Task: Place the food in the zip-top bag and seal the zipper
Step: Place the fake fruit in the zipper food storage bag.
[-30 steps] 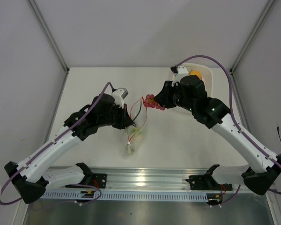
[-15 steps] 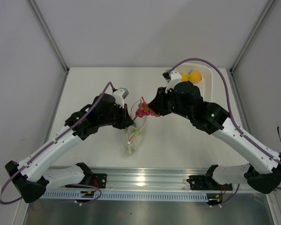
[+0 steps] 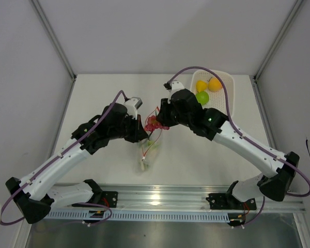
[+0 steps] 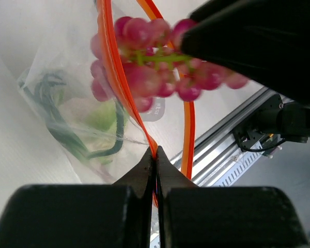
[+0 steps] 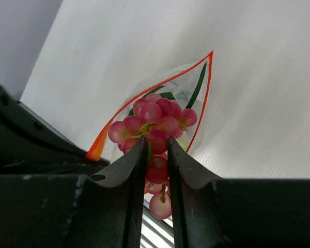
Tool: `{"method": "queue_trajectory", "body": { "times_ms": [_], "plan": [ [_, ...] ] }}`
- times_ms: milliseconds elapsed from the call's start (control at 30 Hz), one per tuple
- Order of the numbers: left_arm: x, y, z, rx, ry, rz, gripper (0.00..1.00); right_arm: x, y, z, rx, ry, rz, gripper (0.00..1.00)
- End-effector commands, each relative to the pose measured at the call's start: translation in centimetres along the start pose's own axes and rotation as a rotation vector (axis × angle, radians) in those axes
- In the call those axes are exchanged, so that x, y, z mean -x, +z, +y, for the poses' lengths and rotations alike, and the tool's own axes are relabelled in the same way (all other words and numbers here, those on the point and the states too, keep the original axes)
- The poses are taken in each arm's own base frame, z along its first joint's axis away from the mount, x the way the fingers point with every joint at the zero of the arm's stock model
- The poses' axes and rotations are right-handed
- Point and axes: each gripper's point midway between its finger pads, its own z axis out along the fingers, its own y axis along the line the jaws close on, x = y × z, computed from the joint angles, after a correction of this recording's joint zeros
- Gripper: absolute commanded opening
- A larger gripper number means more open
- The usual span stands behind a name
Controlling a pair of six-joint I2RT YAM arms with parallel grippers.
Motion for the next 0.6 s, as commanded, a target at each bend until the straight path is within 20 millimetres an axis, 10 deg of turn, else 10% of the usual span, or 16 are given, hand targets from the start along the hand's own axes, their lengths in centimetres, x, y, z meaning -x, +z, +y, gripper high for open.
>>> {"method": "queue_trajectory", "body": {
  "times_ms": [0, 300, 567],
  "plan": [
    [2.8, -1.2, -2.1, -0.079, 0.001, -0.083, 0.01, 1.6, 1.1, 0.8, -0.006, 0.043, -0.054, 0.25],
    [3.0, -1.3, -2.7, -0.105, -0.009, -0.088, 0.01, 0.0, 3.0, 1.6, -0.049, 0.032, -0.003, 0.55],
    [2.5, -1.1, -2.3, -0.095, -0.011, -0.083, 0.01, 3.0, 0.1, -0.1, -0.118, 0.033, -0.102, 0.65]
  ]
}}
